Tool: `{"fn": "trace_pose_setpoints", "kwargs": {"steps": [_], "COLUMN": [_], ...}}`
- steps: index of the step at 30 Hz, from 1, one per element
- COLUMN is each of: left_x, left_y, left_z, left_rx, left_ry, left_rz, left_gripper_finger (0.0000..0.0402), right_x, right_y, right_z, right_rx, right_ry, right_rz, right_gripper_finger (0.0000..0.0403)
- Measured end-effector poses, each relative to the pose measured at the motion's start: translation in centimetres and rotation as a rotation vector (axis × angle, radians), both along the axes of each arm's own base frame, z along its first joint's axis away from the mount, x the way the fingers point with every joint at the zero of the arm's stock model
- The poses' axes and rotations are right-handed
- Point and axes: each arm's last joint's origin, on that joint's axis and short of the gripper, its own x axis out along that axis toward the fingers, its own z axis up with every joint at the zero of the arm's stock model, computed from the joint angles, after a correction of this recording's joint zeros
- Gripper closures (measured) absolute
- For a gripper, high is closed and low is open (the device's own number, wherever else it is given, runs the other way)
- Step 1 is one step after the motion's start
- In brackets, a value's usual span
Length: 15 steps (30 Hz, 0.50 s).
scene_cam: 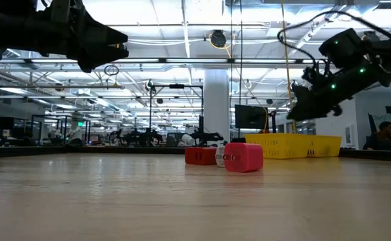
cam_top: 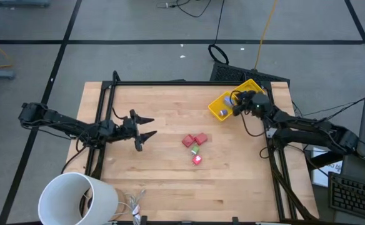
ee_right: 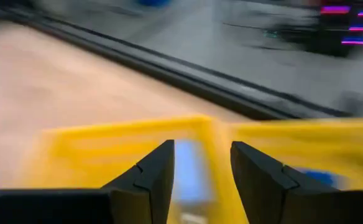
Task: Pick & Place Office items
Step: Put the left red charger adapter into the left yellow bin
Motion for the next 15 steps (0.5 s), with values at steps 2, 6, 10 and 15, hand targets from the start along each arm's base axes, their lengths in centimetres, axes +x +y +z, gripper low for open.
{"fn": "trace_pose_setpoints", "kwargs": {"steps": [2, 6, 10, 15], "left_x": [0.0, 0.0, 0.0, 0.0], "left_y": [0.0, 0.0, 0.0, 0.0], "left_z": [0.0, 0.0, 0.0, 0.0], "left_rx": [-0.001, -0.003, -0.023, -0.074], "left_ry": [0.0, -0.001, -0.006, -0.017], "left_rz": [0.0, 0.0, -0.001, -0.003], "left_gripper_finger": [0.0128, 0.0128, 0.0128, 0.0128], "right_x": [0.5, 1.2, 1.7, 2.4], "right_y": [0.2, 0.8, 1.5, 2.6], "right_z": [0.4, 1.3, 2.1, 2.5], "right_rx": [0.027, 0.09, 0.136, 0.111], "right_ry": [-0.091, -0.262, -0.364, -0.386], "right_rz": [0.143, 0.435, 0.624, 0.722], "right_gripper_finger": [0.026, 0.026, 0.0257, 0.0259]}}
